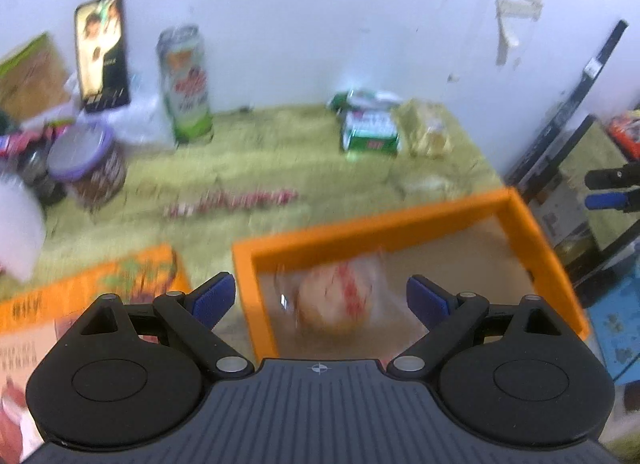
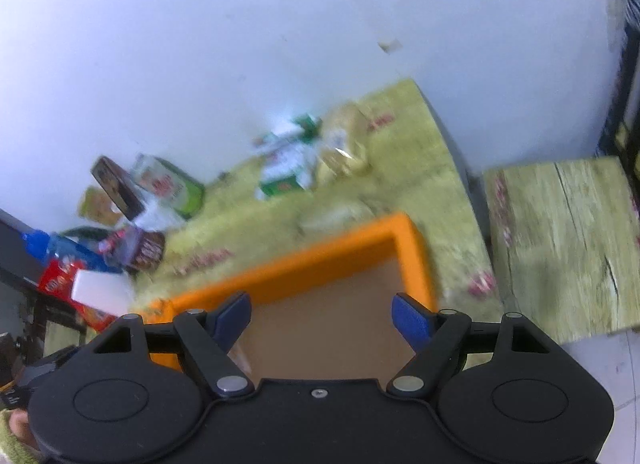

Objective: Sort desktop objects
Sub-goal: 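Withdraw both tools from the orange tray toward the snack packs by the wall, then close the right tool on the stacked green walnut biscuit packs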

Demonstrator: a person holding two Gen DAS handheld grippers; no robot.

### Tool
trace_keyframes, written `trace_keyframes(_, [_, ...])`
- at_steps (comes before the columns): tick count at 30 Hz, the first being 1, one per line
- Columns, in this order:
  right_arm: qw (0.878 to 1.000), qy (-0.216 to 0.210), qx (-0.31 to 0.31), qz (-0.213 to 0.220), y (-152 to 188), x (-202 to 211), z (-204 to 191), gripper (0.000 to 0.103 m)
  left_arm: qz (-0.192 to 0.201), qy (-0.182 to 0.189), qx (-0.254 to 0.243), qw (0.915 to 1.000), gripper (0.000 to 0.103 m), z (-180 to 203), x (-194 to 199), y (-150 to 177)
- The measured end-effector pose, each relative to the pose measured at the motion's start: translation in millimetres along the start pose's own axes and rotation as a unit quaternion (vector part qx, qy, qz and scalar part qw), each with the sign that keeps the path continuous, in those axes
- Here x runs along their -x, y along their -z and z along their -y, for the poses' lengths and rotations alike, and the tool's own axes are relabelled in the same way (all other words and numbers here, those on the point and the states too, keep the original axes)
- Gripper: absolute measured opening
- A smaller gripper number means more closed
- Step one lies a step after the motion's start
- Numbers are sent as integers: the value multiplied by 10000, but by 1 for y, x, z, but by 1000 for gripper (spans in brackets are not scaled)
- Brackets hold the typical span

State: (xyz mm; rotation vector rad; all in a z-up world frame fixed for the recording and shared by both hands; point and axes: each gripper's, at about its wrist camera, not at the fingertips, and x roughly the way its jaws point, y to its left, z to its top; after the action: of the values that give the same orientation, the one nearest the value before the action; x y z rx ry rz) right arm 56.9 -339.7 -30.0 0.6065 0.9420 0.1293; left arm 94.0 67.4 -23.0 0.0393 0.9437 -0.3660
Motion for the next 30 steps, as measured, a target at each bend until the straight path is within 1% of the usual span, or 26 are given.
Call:
trace_keyframes(4, [9996, -10, 244, 153, -20, 0, -36, 76, 161, 158, -67, 9997, 95, -7, -5, -23])
trace_keyframes(7, [9986, -75, 490, 172, -36, -4, -62, 77, 273, 258, -57, 9993, 96, -12, -11, -38])
trace_keyframes(9, [9978, -113, 616, 213, -45, -8, -77, 79, 306, 291, -50, 9991, 96, -13, -15, -47])
trace_keyframes(15, [9949, -239, 950, 241, -69, -27, -113, 79, 410, 337, -111, 9985, 96, -15, -33, -75])
trace_keyframes(18, [9939, -228, 1061, 212, -80, -38, -122, 79, 468, 301, -157, 9983, 96, -14, -42, -90])
trace_keyframes(25, [9931, -173, 1150, 129, -98, -63, -135, 79, 571, 368, -262, 9973, 96, -9, -69, -121])
trace_keyframes(27, [9936, -159, 1111, 112, -104, -72, -136, 79, 585, 396, -336, 9969, 96, -6, -80, -129])
trace_keyframes(30, [9953, -261, 931, 69, -116, -87, -132, 79, 602, 457, -465, 9961, 96, -1, -98, -137])
